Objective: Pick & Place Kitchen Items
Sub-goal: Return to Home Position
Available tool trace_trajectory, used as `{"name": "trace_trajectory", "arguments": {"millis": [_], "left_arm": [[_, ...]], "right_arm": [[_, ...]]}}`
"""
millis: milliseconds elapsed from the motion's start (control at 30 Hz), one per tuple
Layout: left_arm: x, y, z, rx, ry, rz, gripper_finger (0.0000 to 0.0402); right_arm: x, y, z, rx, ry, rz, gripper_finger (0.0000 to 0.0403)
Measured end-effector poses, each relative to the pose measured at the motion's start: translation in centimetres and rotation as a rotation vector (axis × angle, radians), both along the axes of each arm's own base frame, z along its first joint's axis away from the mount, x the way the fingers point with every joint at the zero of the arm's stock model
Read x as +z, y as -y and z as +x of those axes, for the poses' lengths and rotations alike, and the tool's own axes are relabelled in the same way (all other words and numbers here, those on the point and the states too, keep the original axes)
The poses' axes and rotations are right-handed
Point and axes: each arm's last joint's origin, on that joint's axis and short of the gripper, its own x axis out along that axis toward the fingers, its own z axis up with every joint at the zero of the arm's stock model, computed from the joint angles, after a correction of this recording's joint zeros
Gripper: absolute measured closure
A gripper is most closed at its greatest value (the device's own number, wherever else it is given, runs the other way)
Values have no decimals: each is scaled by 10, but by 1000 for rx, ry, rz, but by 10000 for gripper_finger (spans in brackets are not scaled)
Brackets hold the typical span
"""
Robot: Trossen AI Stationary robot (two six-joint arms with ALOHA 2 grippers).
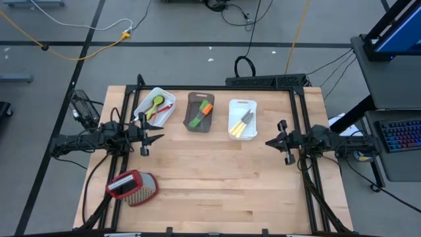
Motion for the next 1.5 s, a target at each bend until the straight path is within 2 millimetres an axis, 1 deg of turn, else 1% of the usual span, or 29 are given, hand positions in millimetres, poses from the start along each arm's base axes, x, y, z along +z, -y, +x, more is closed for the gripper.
{"name": "trace_trajectory", "arguments": {"millis": [100,533,700,1500], "left_arm": [[0,0,0,-1,4,0,270],[1,0,0,0,6,1,270],[1,0,0,0,6,1,270],[1,0,0,-1,6,1,270]], "right_arm": [[2,0,0,0,23,0,399],[1,0,0,-7,18,-49,399],[1,0,0,-17,30,-125,399],[1,0,0,-18,30,-126,399]]}}
